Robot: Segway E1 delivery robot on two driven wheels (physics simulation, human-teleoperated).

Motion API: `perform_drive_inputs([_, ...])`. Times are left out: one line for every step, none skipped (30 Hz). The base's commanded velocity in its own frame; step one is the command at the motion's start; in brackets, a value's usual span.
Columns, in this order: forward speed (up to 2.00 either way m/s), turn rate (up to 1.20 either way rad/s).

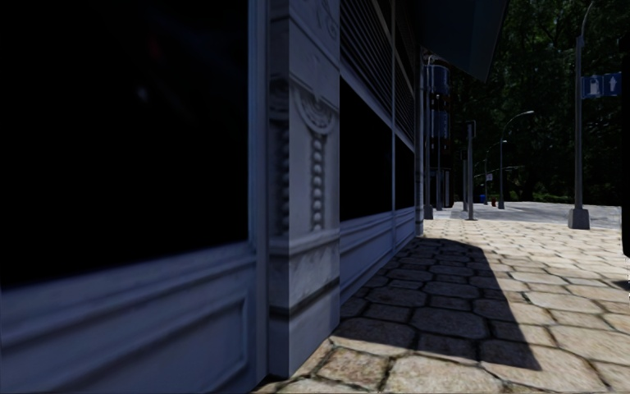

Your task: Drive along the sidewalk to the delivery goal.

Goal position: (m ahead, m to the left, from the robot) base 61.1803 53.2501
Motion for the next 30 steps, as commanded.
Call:
perform_drive_inputs([1.98, -1.2])
perform_drive_inputs([1.98, -1.2])
perform_drive_inputs([1.98, -1.2])
perform_drive_inputs([1.98, -1.2])
perform_drive_inputs([1.98, -1.2])
perform_drive_inputs([1.98, -1.2])
perform_drive_inputs([1.98, -1.2])
perform_drive_inputs([1.98, -1.2])
perform_drive_inputs([1.98, -0.88])
perform_drive_inputs([1.98, 0.0])
perform_drive_inputs([1.98, 0.0])
perform_drive_inputs([1.98, 0.0])
perform_drive_inputs([1.98, 0.0])
perform_drive_inputs([1.98, 0.0])
perform_drive_inputs([1.98, 0.0])
perform_drive_inputs([1.98, 0.0])
perform_drive_inputs([1.98, 0.0])
perform_drive_inputs([1.98, 0.0])
perform_drive_inputs([1.98, 0.0])
perform_drive_inputs([1.98, 0.0])
perform_drive_inputs([1.98, 0.0])
perform_drive_inputs([1.98, 0.0])
perform_drive_inputs([1.98, 0.0])
perform_drive_inputs([1.98, 0.0])
perform_drive_inputs([1.98, 0.0])
perform_drive_inputs([1.98, 0.0])
perform_drive_inputs([1.98, 0.0])
perform_drive_inputs([1.99, 0.0])
perform_drive_inputs([2.0, 0.0])
perform_drive_inputs([2.0, 0.0])
